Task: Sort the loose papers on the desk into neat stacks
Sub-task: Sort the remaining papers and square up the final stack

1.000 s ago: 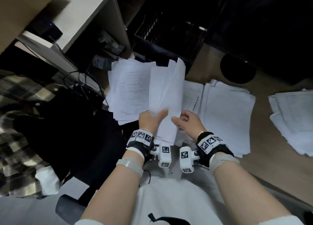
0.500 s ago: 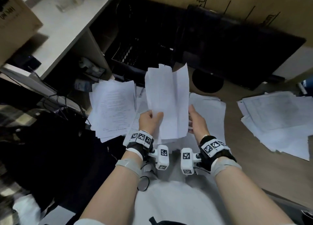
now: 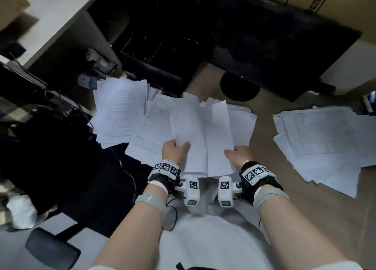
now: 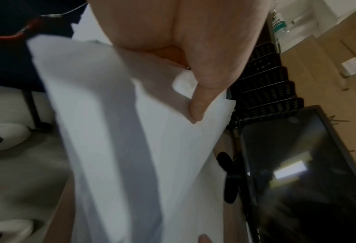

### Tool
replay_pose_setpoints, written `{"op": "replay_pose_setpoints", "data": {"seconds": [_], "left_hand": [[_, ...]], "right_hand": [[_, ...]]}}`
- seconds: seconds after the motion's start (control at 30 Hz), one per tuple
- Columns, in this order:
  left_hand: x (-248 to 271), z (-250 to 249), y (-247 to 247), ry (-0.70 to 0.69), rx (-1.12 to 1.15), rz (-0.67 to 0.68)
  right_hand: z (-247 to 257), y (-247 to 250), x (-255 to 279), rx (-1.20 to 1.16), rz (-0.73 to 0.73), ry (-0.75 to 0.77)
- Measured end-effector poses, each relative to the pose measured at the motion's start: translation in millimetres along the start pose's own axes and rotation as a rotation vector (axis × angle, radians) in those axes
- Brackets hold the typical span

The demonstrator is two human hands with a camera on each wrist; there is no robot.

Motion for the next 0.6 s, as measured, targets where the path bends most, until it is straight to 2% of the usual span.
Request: {"op": "replay_pose_setpoints", "data": {"seconds": [0.17,0.3,0.43,0.53,0.6], "left_hand": [[16,3,-25,-0.018,-0.068,-0.102],[10,-9,-25,-0.086,-0.074,-0.126],[7,-15,-38,-0.091,-0.084,-0.101],[10,-20,-51,-0.067,-0.027,-0.063],[10,-22,-58,-0.056,-0.011,-0.022]], "right_hand": [[-39,19,-18,-0.057,-0.053,-0.124],[-42,27,-21,-0.060,-0.047,-0.168],[-29,31,-19,-0.119,0.020,-0.146],[-21,41,-22,-0.187,0.004,-0.060],[-11,44,-23,-0.291,0.092,0.019]]}}
Point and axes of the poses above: each hand's wrist, its own x-axis away from the middle knuckle, its own y-axis out of the back of the hand, z = x × y, the point moved 4 cm from there along -x, towards the middle knuckle, and after that the axes turned 9 degrees about -y, right-handed, at the moved point
